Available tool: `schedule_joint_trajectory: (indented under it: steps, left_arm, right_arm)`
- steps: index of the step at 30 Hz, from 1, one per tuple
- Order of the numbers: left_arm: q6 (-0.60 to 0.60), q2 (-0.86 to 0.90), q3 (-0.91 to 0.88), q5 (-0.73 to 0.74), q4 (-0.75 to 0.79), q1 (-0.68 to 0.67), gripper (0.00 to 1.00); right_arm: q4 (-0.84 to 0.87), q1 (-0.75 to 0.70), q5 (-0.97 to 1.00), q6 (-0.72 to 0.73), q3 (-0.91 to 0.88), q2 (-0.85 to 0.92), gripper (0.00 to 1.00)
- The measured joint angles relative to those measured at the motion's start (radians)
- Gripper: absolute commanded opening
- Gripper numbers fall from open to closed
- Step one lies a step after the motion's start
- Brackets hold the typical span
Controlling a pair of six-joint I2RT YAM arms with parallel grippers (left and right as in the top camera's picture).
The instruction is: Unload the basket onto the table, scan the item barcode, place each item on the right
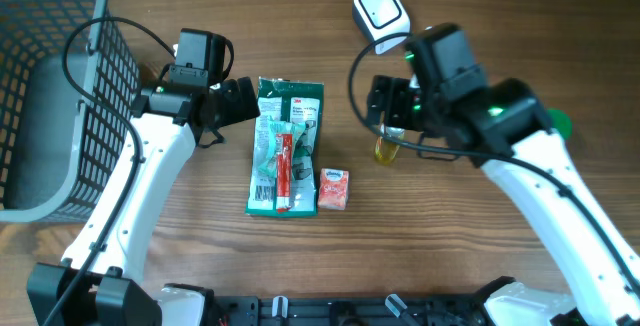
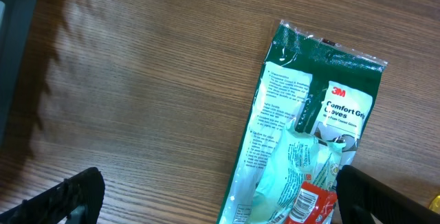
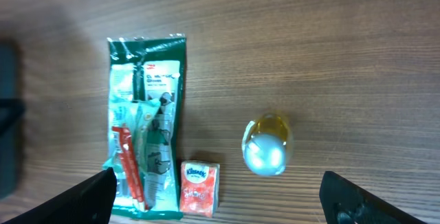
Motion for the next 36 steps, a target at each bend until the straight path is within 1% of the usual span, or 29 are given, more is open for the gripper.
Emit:
schedule_joint_trajectory:
  steps: [5,13,20,25,36]
  left_arm:
    - [0.0,0.0,0.0,0.0,0.0,0.0,1.0]
    - [0.0,0.0,0.0,0.0,0.0,0.0,1.0]
    - [0.0,0.0,0.0,0.0,0.0,0.0,1.0]
    - [0.0,0.0,0.0,0.0,0.0,0.0,1.0]
    - [0.0,0.0,0.0,0.0,0.0,0.0,1.0]
  right_arm:
    - [0.01,0.063,0.071,0.041,0.0,0.085,0.95]
    - [0.01,0.067,0.1,0.051,0.0,0.203,0.99]
    - [0.014,0.067,0.102,0.049,0.0,0.228,1.0]
    - [0.032,0.067,0.102,0.015,0.0,0.229,0.99]
    - [0.016,0.061,0.121,-0.003,0.0,0.229,1.0]
